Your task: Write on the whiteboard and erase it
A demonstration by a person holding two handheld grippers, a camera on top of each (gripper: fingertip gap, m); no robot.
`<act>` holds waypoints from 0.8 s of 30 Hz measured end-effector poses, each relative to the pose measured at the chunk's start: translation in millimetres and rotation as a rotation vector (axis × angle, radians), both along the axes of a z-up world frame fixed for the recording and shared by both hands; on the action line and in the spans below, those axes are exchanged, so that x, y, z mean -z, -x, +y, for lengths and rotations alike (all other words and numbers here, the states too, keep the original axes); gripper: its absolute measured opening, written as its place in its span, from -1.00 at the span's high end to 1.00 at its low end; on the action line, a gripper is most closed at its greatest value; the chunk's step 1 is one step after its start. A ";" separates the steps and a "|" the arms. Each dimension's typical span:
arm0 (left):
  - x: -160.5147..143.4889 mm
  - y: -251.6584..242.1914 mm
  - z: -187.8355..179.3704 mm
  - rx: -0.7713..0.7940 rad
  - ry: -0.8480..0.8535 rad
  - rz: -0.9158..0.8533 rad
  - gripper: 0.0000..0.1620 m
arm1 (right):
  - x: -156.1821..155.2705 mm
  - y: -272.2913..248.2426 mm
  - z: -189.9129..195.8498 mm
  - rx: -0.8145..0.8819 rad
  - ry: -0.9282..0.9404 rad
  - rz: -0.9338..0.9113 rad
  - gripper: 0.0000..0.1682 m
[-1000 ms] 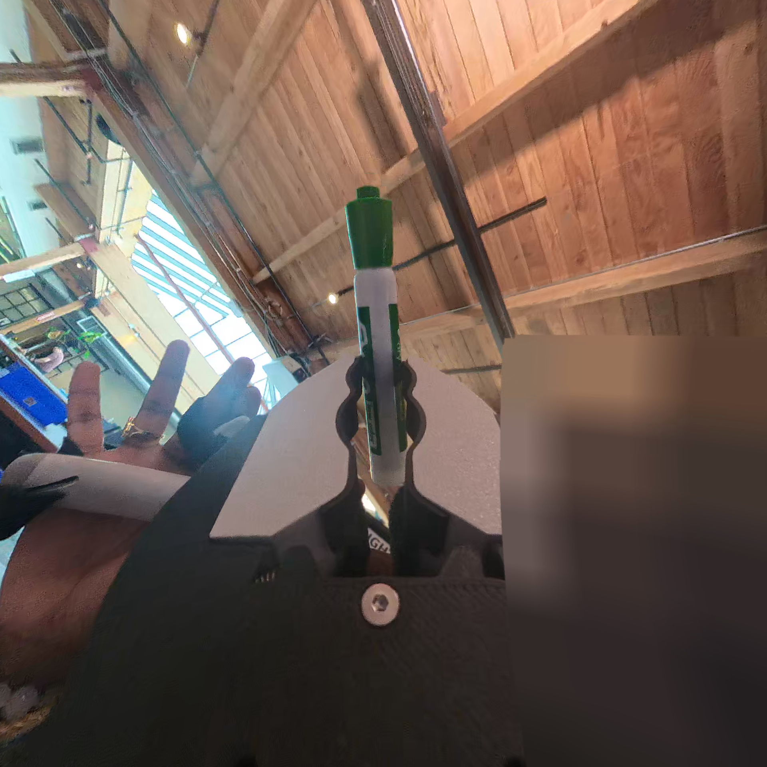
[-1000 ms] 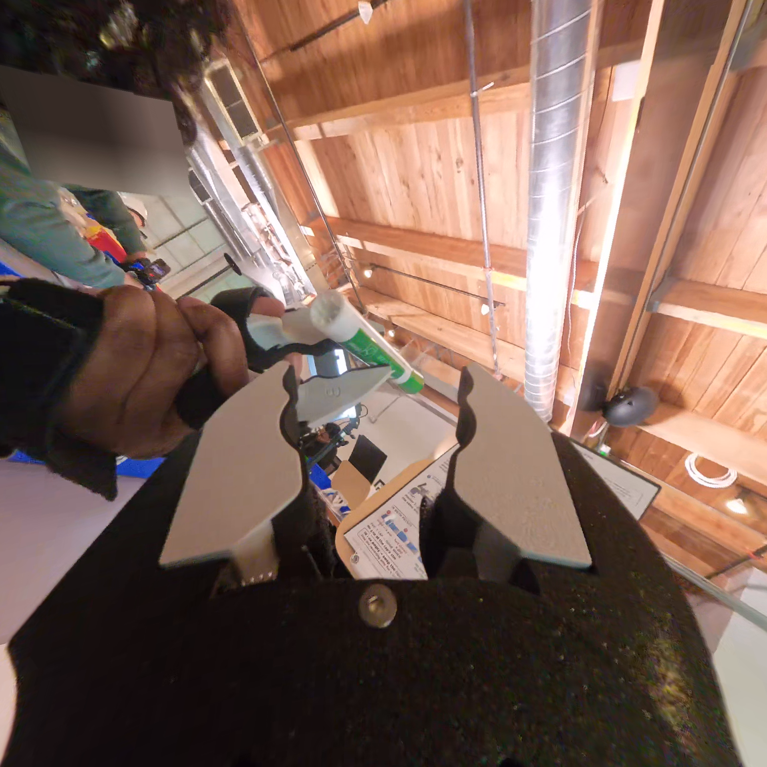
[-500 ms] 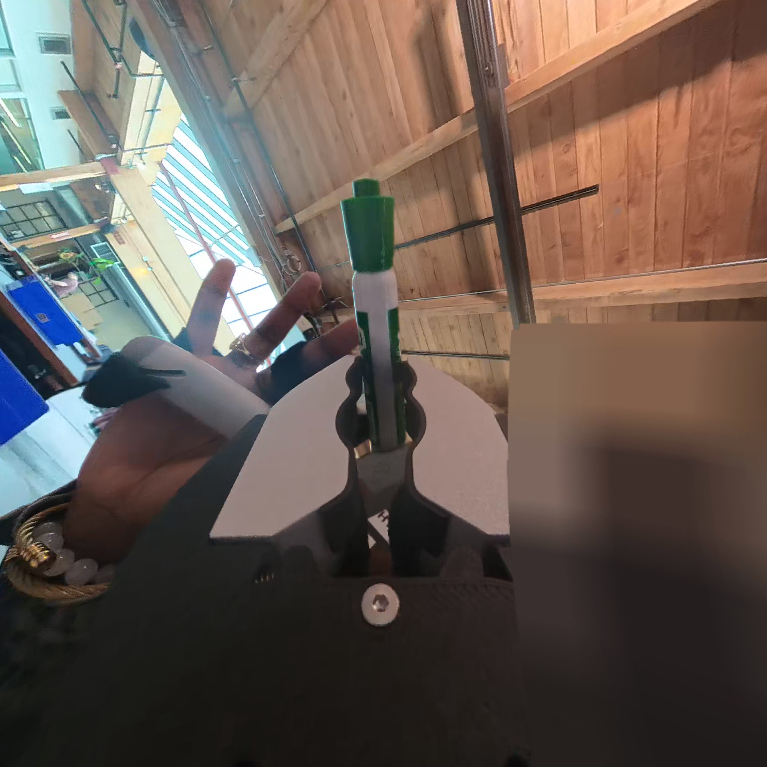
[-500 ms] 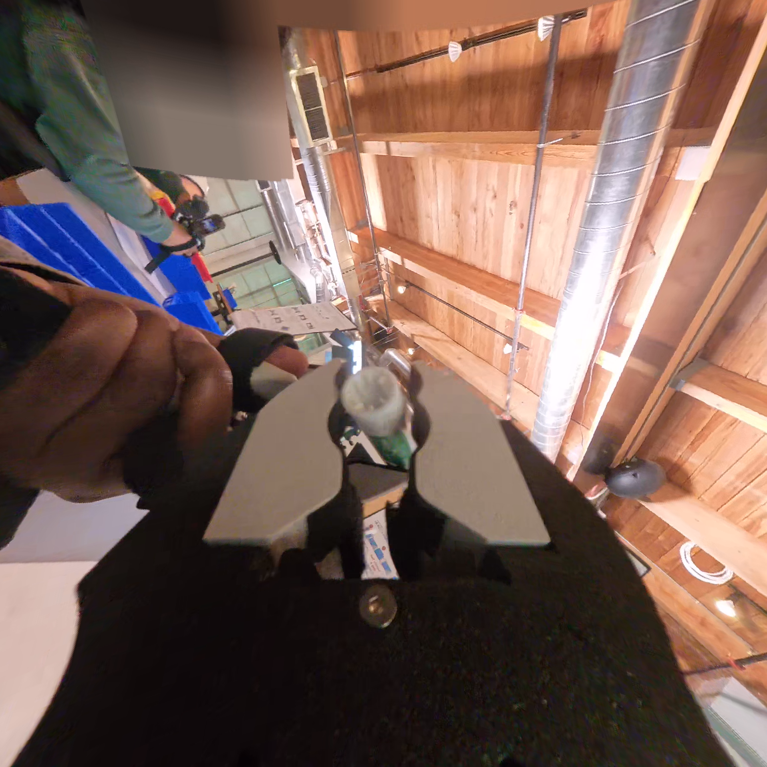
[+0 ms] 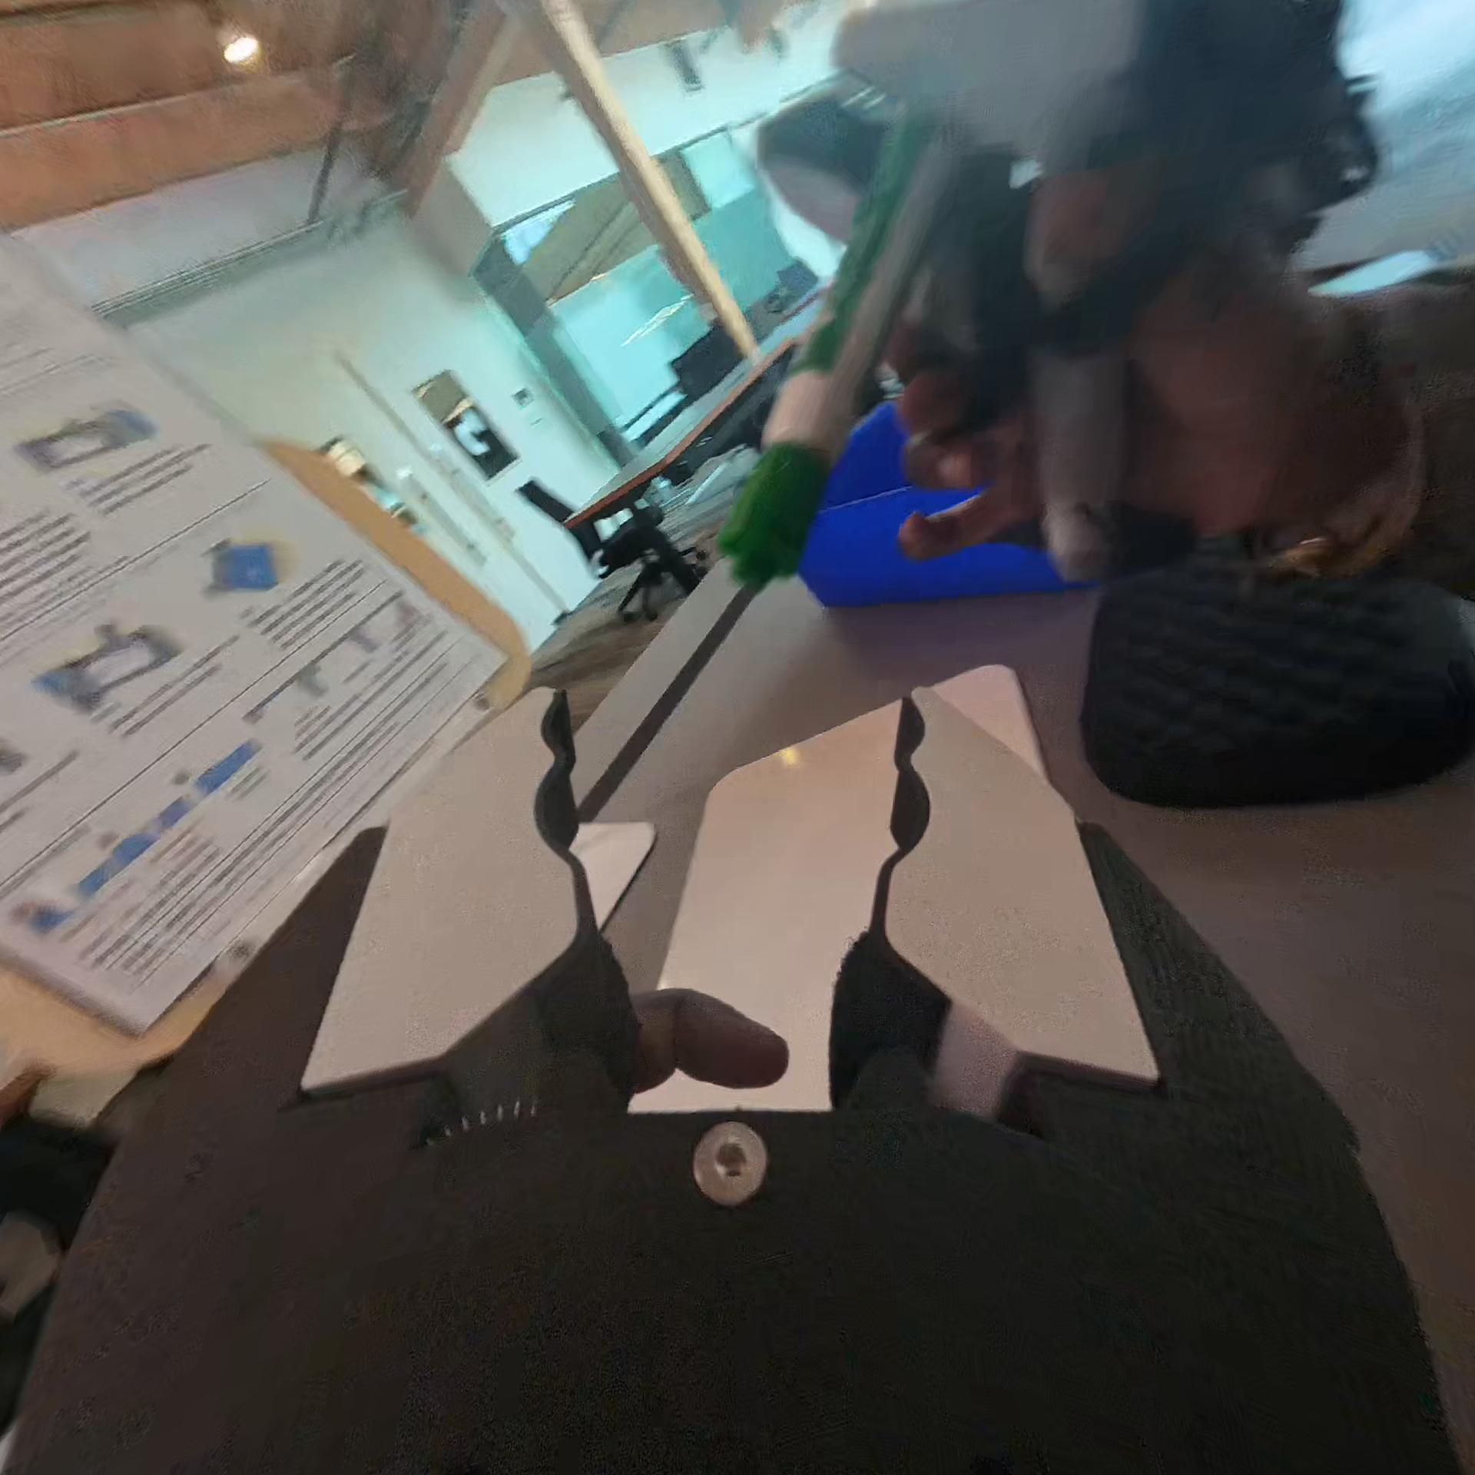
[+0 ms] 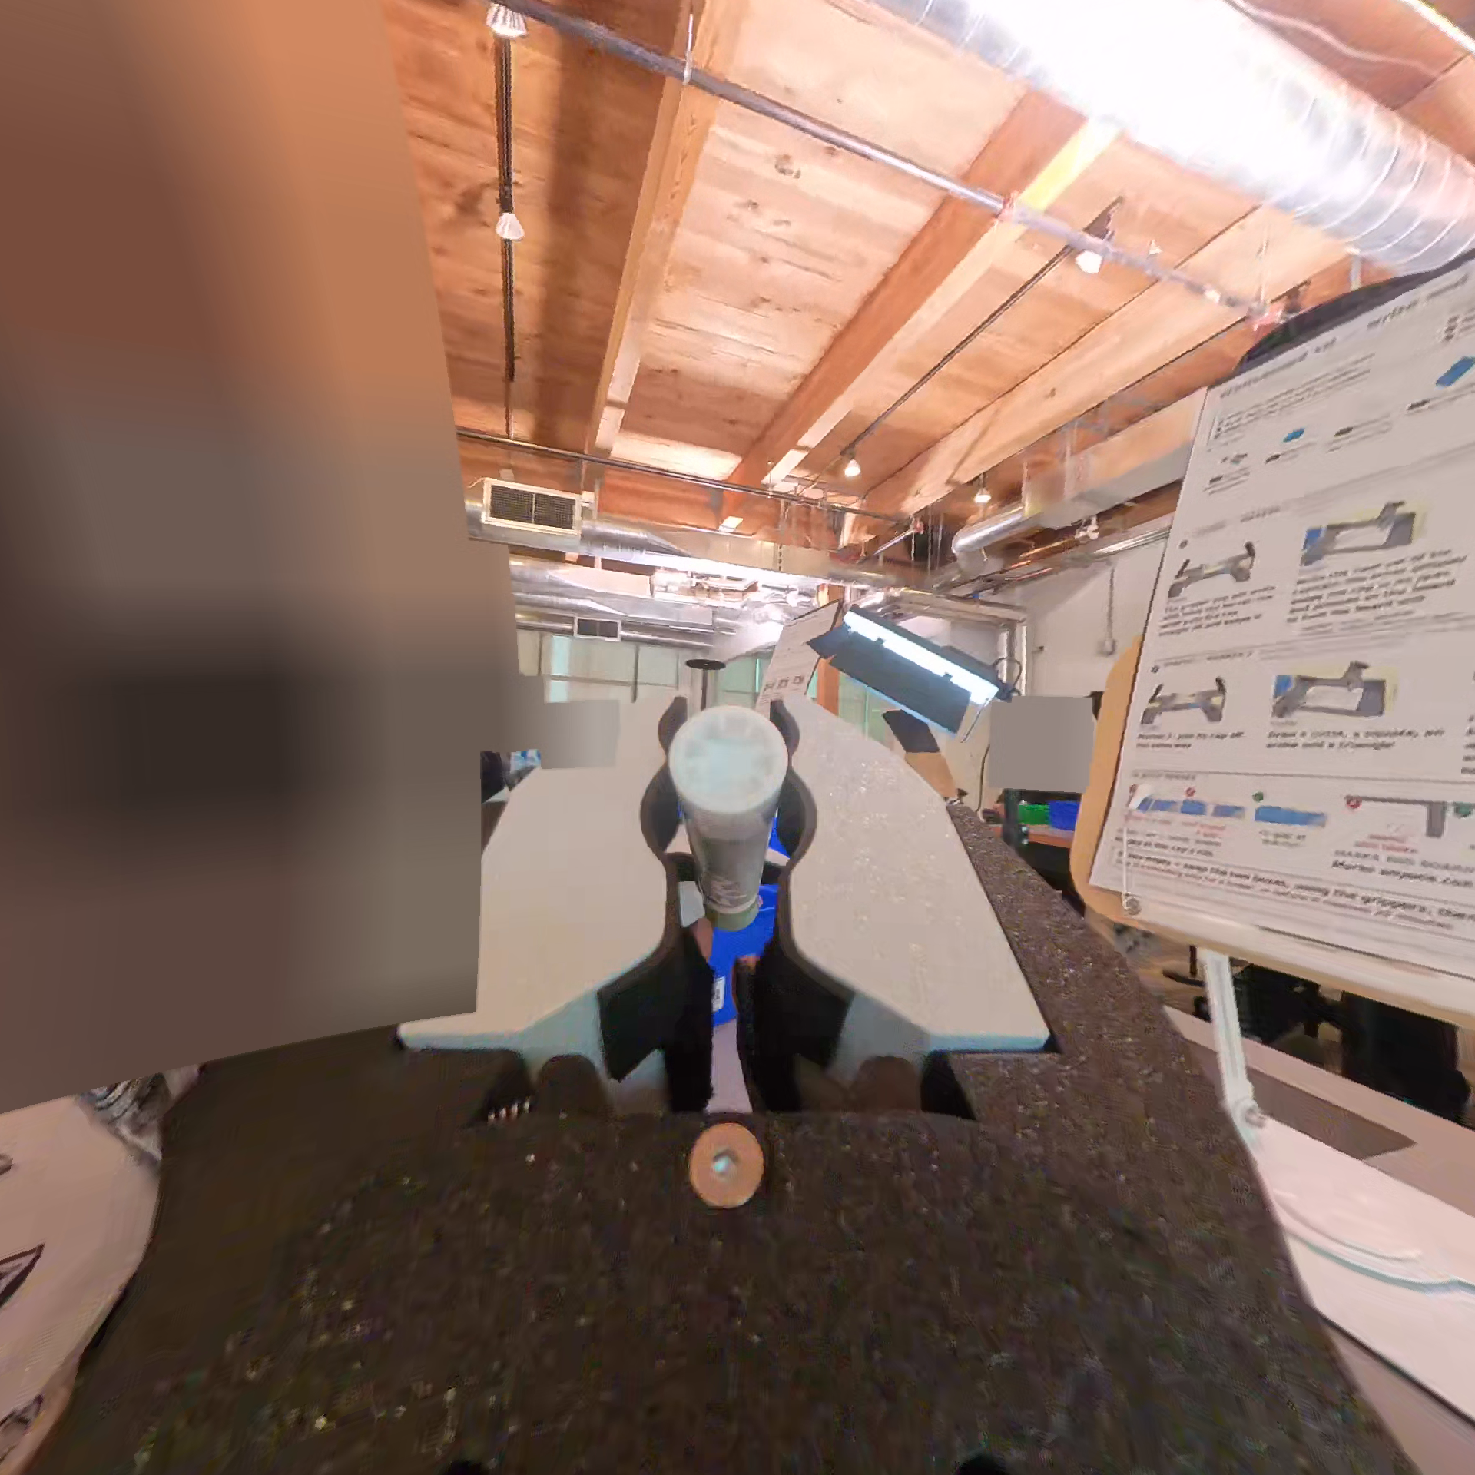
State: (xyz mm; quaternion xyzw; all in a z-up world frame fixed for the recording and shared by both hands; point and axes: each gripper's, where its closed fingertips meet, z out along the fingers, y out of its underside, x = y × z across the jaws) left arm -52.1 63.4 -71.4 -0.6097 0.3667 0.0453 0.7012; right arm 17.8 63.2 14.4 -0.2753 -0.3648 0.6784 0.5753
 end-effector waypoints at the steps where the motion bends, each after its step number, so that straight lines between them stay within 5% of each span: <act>1: 1.6 -13.1 -3.7 0.060 0.018 0.009 0.06 | 3.2 2.5 -2.0 -0.013 0.002 -0.002 0.76; 4: -0.4 -25.1 2.2 0.072 0.021 -0.001 0.19 | 9.8 8.4 -12.8 -0.094 0.021 -0.010 0.76; 7: -5.3 -22.9 7.7 0.033 -0.050 0.020 0.76 | 17.7 14.1 -16.0 -0.091 0.010 -0.041 0.76; 15: 15.8 -29.3 -2.2 0.157 0.068 0.066 0.78 | 54.5 29.7 -24.7 0.002 -0.220 -0.286 0.63; 22: 26.4 -27.6 2.4 0.126 0.099 0.113 0.76 | 65.5 37.5 -28.7 0.002 -0.270 -0.341 0.77; 24: 25.9 -24.6 4.6 0.085 0.049 0.168 0.58 | 69.1 40.4 -27.3 0.018 -0.269 -0.368 0.77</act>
